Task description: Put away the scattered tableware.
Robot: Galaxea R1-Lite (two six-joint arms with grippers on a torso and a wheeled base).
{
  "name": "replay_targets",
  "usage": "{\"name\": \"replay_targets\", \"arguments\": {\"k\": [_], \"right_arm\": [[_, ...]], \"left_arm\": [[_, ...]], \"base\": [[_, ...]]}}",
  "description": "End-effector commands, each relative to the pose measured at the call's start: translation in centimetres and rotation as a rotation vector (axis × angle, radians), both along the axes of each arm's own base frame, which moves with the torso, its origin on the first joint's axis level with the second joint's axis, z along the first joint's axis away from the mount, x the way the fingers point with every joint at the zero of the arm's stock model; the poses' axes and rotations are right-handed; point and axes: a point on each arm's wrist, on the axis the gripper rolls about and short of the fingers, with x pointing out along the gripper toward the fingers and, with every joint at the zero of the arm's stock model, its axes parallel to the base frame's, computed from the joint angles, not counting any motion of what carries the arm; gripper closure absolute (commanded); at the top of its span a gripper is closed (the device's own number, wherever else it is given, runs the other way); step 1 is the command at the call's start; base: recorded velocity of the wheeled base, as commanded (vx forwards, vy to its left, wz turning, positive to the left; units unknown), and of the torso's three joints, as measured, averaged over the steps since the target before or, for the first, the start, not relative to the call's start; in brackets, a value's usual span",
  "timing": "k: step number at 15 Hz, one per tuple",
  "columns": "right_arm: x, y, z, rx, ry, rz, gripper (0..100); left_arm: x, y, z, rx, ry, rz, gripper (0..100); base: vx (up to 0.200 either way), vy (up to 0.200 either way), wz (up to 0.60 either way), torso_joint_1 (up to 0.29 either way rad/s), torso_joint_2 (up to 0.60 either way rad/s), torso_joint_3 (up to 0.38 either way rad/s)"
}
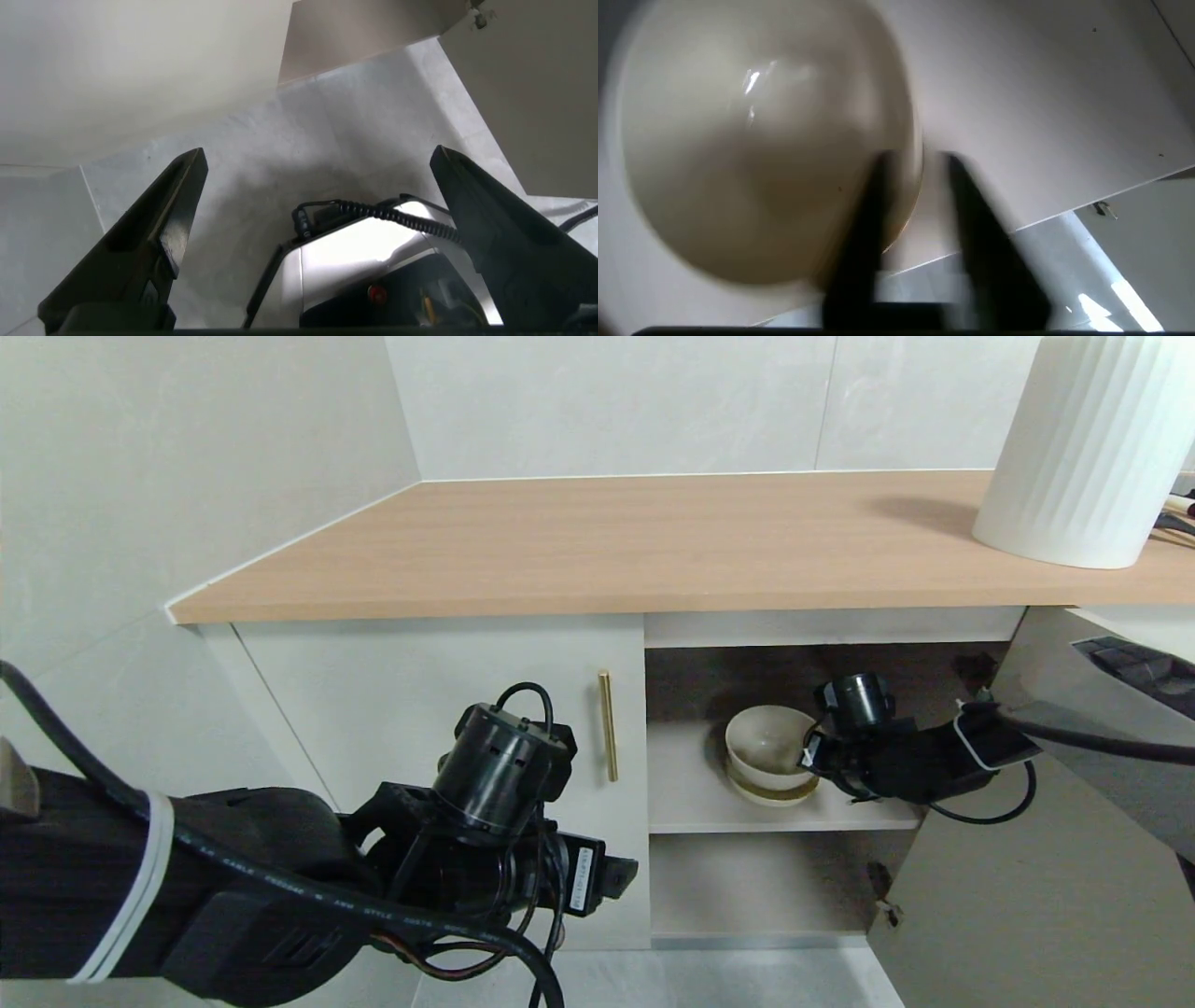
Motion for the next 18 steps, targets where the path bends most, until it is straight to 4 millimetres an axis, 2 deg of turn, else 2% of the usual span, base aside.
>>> {"name": "replay_targets", "arguments": {"k": [1,6,8,9,11,12,13,16,17,18], "right_arm": [[-0.1,0.0,0.2,0.000,0.000,0.002,0],[-1.0,0.8,0.6,0.003,0.007,0.032,0],[-3.0,1.8,2.0,0.020,0.020,0.096,0],[-5.0,2.5,3.3,0.047,0.052,0.173,0],[-7.7,3.3,4.4,0.055,0.105,0.265,0],[-10.0,3.3,5.2,0.018,0.146,0.315,0],[-11.5,2.6,5.9,-0.009,0.161,0.337,0],[-16.9,1.2,10.4,-0.011,0.126,0.466,0],[-18.0,0.7,11.1,-0.030,0.134,0.488,0],[-20.3,-0.3,12.4,-0.057,0.156,0.517,0]], "left_arm": [[0.0,0.0,0.0,0.001,0.000,0.002,0],[0.1,0.0,0.0,-0.001,0.000,0.005,0],[0.3,0.7,0.9,-0.025,-0.028,0.028,0],[0.3,1.4,1.9,-0.053,-0.056,0.052,0],[-0.1,2.0,2.9,-0.065,-0.094,0.094,0],[-0.6,2.6,3.4,-0.077,-0.105,0.124,0],[-0.8,3.4,3.7,-0.085,-0.112,0.142,0],[-1.9,7.5,5.6,-0.115,-0.168,0.237,0],[-2.5,8.0,6.1,-0.123,-0.180,0.244,0],[-4.2,9.0,6.7,-0.130,-0.177,0.234,0]], "base": [[0.000,0.000,0.00,0.000,0.00,0.000],[0.000,0.000,0.00,0.000,0.00,0.000],[0.000,0.000,0.00,0.000,0.00,0.000],[0.000,0.000,0.00,0.000,0.00,0.000],[0.000,0.000,0.00,0.000,0.00,0.000],[0.000,0.000,0.00,0.000,0.00,0.000],[0.000,0.000,0.00,0.000,0.00,0.000],[0.000,0.000,0.00,0.000,0.00,0.000],[0.000,0.000,0.00,0.000,0.00,0.000],[0.000,0.000,0.00,0.000,0.00,0.000]]}}
